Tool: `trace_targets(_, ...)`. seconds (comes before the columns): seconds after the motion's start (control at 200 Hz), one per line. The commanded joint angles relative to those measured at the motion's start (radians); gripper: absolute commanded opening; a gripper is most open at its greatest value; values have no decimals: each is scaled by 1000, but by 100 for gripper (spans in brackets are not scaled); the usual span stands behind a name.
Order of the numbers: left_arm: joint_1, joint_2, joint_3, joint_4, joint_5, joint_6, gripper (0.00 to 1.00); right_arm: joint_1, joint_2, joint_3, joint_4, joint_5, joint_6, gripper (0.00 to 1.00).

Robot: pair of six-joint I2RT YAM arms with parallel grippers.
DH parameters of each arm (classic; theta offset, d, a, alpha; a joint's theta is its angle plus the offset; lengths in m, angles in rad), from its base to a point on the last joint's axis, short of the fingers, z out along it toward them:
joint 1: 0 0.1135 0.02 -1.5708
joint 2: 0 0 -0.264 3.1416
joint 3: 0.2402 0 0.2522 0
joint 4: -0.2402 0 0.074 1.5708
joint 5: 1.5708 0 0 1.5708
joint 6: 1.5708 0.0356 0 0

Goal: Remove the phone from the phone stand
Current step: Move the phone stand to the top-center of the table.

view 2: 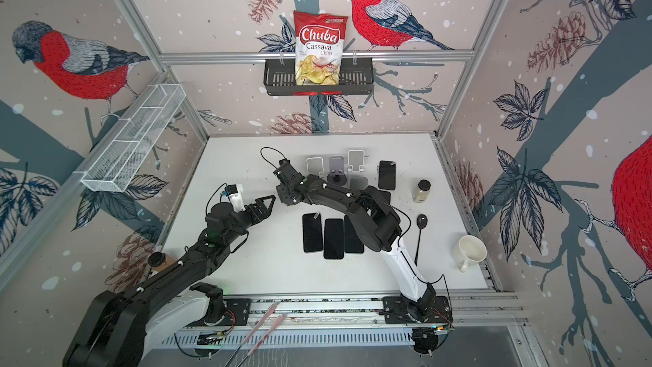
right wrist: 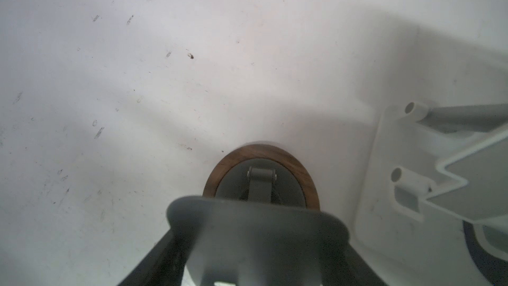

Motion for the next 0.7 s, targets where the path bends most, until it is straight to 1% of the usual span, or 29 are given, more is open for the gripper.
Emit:
trace_targets(0.0,2,5,3,24,10,17,96,2,4,13,20,38,-13,67)
trace_targets(0.285,3,38,4,85,75,24,96,-19,8,50,48,64,0,66)
trace_targets(0.485,2,64,12,99,88,20,96,-41,39,96,61,49,48,66)
trace_targets(0.696,3,63,13,96,88,23,96,-53,103,180,17,52,72,66)
